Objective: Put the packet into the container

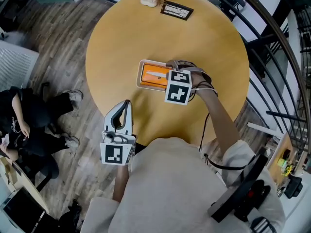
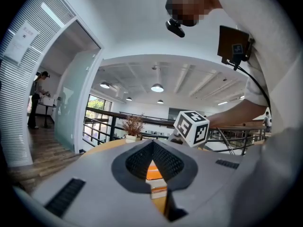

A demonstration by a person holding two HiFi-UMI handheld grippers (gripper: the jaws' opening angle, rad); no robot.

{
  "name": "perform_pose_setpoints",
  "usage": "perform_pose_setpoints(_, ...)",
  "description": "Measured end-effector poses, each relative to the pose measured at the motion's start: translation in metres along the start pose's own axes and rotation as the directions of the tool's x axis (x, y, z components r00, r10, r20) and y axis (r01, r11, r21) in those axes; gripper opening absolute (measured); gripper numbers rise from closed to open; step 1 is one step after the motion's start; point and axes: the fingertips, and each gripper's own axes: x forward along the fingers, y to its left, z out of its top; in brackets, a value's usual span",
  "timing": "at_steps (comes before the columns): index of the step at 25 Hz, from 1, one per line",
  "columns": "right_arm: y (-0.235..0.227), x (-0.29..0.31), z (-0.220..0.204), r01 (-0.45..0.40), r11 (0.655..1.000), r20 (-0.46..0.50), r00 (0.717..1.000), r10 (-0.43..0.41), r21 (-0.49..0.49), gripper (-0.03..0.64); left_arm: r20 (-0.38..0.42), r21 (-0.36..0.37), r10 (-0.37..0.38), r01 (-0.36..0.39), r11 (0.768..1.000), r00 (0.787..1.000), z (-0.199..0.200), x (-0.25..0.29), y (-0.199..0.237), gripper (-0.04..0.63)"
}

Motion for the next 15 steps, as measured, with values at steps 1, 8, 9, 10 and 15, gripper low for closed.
perform_pose_setpoints(1,-0.001,0.0,-0.002,0.015,1.0,-0.007,1.0,-0.015,-0.016,0.422,-0.001,0.001,0.0,0.0,1.0,1.0,-0.001,0.0,0.0,0.005)
perform_pose_setpoints(8,-0.015,-0.005,0.0,0.165,0.984,0.076,0.983,-0.17,0.061,0.13,-0.001,0.0,-0.011,0.011,1.0,1.0,-0.002,0.0,-0.005,0.005)
perform_pose_setpoints(9,-0.017,-0.005,0.0,0.195,0.979,0.081,0.977,-0.2,0.063,0.056,-0.003,-0.002,-0.009,0.009,1.0,1.0,-0.004,-0.001,-0.004,0.005)
perform_pose_setpoints(10,-0.019,-0.006,0.001,0.216,0.974,0.089,0.971,-0.221,0.068,0.007,-0.004,-0.004,-0.009,0.009,1.0,1.0,-0.004,-0.001,-0.004,0.005)
perform_pose_setpoints(15,-0.023,-0.012,0.008,0.279,0.954,0.166,0.941,-0.295,0.109,0.005,-0.009,0.002,-0.01,0.01,1.0,1.0,-0.007,-0.002,-0.005,0.005)
